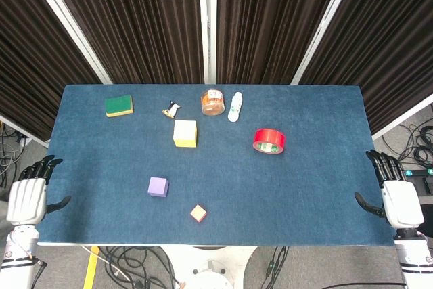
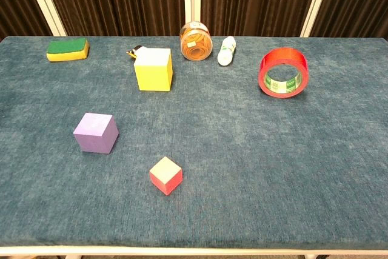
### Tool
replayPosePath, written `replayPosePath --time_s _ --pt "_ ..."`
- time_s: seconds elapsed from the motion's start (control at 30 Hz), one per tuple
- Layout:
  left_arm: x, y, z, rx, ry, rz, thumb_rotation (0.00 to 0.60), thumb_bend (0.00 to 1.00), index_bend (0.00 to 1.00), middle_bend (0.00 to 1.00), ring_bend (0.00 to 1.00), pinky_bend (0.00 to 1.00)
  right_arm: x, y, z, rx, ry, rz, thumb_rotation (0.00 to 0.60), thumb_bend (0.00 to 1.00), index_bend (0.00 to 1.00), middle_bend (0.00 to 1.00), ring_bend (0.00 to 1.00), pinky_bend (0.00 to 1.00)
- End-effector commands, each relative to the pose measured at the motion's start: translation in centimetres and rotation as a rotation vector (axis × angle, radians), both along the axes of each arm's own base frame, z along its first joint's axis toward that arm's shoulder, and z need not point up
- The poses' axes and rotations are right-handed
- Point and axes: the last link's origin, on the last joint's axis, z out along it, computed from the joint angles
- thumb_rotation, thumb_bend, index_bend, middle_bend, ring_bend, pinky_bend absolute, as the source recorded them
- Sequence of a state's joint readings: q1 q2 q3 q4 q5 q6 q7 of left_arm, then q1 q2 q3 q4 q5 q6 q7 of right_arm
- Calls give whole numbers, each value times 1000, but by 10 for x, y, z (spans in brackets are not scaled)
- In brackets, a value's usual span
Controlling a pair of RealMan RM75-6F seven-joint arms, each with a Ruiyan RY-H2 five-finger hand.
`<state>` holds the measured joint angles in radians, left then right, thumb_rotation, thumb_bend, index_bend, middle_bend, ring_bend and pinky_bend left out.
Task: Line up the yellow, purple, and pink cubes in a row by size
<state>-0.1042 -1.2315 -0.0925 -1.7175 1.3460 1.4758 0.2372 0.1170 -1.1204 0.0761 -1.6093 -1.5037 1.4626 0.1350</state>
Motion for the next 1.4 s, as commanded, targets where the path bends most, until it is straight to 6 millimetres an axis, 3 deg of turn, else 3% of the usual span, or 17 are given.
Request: replayPosePath --time_s 0.03,0.4,0.6,0.77,0.93,1.13,1.4 --pt "0 0 -1 -4 0 2 600 95 263 256 212 237 0 0 0 0 0 3 600 161 0 52 0 0" --pt "3 -1 1 -6 -9 -13 600 94 263 256 212 237 0 2 0 2 -11 6 600 161 0 52 0 0" --pt "14 17 4 -44 -56 -90 600 91 263 256 212 237 -1 3 2 -4 -9 6 600 161 0 52 0 0" --pt "33 59 4 -110 -155 -201 600 89 263 256 212 240 0 0 3 1 -1 11 600 162 0 52 0 0" --pt "63 107 -10 -208 -221 -289 600 85 263 256 212 241 3 -3 2 10 3 21 600 162 0 53 0 0" --pt "95 169 -50 -348 -315 -278 600 77 263 256 212 241 4 -7 -1 27 7 22 600 162 0 52 0 0" --pt "129 222 -102 -470 -338 -221 600 58 180 203 183 241 5 -10 1 32 24 16 600 162 0 52 0 0"
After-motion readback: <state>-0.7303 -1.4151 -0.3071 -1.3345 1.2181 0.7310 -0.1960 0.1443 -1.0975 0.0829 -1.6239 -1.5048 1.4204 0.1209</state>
